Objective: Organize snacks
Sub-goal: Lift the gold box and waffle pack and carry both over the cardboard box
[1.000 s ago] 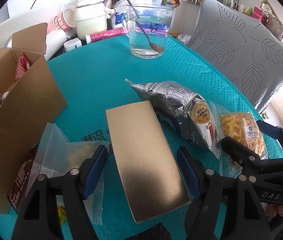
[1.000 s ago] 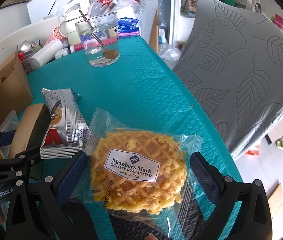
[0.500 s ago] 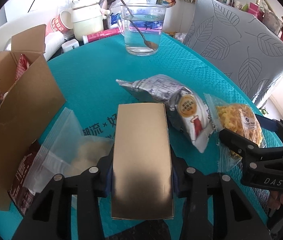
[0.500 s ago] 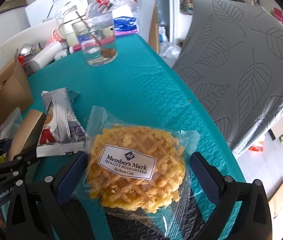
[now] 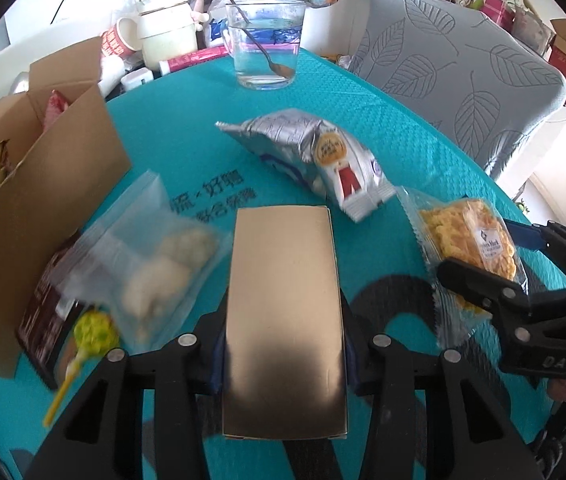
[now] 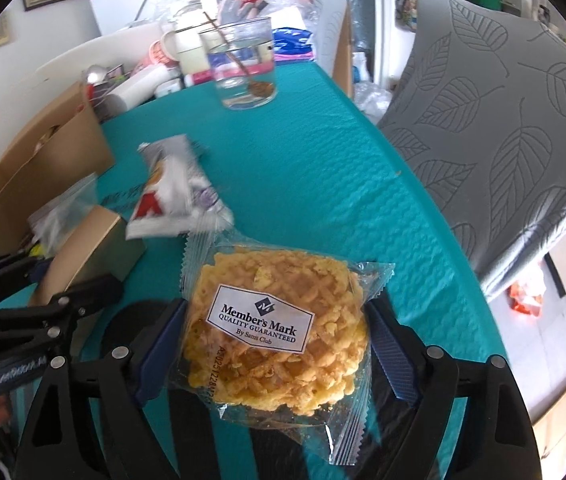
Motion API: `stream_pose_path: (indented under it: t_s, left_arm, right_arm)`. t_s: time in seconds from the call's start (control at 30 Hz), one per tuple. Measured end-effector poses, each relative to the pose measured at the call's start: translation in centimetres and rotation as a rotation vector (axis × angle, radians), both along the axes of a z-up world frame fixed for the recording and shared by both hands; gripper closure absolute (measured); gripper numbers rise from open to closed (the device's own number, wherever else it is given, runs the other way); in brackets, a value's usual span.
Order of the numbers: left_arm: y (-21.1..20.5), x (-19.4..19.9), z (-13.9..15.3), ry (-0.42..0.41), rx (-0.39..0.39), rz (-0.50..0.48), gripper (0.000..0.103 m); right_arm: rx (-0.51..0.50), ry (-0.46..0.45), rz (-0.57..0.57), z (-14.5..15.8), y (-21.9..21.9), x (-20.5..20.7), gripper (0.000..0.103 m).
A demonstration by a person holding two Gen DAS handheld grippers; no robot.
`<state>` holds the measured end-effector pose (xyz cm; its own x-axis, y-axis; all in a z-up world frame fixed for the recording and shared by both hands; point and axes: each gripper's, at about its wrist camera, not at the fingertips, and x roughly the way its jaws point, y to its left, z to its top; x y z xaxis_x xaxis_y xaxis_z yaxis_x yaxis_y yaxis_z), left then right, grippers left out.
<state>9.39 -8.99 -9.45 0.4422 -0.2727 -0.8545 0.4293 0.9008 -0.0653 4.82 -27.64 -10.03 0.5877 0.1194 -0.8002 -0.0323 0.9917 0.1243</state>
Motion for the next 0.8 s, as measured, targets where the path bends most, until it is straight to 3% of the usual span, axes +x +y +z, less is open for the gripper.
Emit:
stream_pose_path:
  t_s: [0.2, 0.27, 0.7, 0.8]
  left_arm:
    - [0.7, -2.0, 0.1, 0.0, 0.013, -0.013, 0.06]
    - [0.8, -2.2, 0.0, 0.004, 0.009, -0.015, 0.06]
    - [1.4, -2.3, -0.2, 0.001, -0.009, 0.005, 0.06]
    - [1.6, -2.2, -0.2, 0.008, -0.015, 0.01, 0.06]
  right_arm:
    - [-0.004, 0.008, 0.079, 0.0, 1.1, -2.7, 0.012]
    - [-0.012, 0.017, 0.08, -0.3, 1.5, -3.1, 0.0]
    - [-0.076, 0.031, 0.059, -0.8, 3.1, -2.4, 0.0]
    - [-0.072, 0.03, 0.057, -0.6, 3.3, -2.5, 0.012]
